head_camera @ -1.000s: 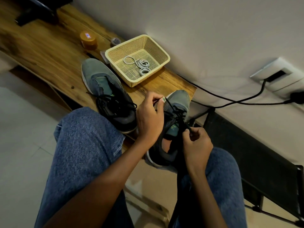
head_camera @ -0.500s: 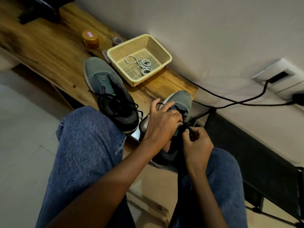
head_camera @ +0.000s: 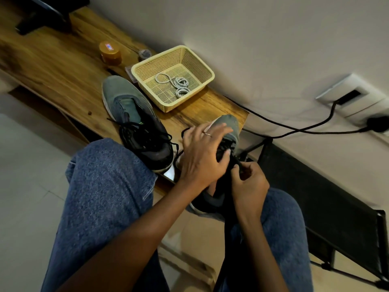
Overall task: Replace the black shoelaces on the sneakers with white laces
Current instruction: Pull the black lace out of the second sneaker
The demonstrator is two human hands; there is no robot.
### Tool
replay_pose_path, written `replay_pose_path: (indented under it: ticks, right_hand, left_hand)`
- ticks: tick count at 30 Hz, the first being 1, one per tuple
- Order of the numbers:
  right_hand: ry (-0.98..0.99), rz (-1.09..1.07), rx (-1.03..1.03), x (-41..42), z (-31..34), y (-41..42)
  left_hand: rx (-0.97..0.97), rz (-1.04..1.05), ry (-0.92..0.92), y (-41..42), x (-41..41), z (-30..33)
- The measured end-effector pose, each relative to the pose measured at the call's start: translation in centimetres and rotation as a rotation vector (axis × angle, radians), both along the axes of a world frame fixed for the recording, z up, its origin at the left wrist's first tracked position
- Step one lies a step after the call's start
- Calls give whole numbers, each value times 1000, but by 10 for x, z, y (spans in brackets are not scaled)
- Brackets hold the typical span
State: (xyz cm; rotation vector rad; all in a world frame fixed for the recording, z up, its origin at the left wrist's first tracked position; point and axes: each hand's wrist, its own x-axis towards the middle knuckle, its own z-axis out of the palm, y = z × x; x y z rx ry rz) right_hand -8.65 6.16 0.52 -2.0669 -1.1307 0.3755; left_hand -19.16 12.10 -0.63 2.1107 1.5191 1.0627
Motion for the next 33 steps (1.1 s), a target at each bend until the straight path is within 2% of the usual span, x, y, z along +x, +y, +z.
replay_pose_path:
  ticks: [3, 7, 10, 13, 16, 17, 19, 22, 27, 33]
  right_hand:
    - [1, 7, -6, 0, 0, -1]
    - [-1, 12, -9, -1, -2, -2]
    - [-13, 15, 2, -2, -1, -2]
    - [-8, 9, 2, -3, -1, -2]
    - [32, -43, -17, 2, -2, -4]
    - [39, -58, -19, 4, -3, -5]
    - [43, -66, -24, 7, -3, -6]
    - [31, -23, -13, 2, -2, -4]
    - [-31, 31, -4, -4, 0, -3]
    - [-240, 254, -96, -2, 4, 14]
  left_hand:
    - [11, -139, 167, 0, 2, -7]
    - [85, -81, 171, 3, 1, -11]
    - [129, -44, 105, 0, 3, -9]
    - [87, 85, -125, -2, 2, -4]
    - [-8, 364, -647, 7, -7, 9]
    - [-21, 440, -728, 10, -9, 12]
    - [-52, 427, -633, 11, -10, 13]
    - [-195, 256, -423, 2, -3, 10]
    - [-410, 109, -183, 1, -5, 10]
    - [-538, -214, 123, -2, -6, 3]
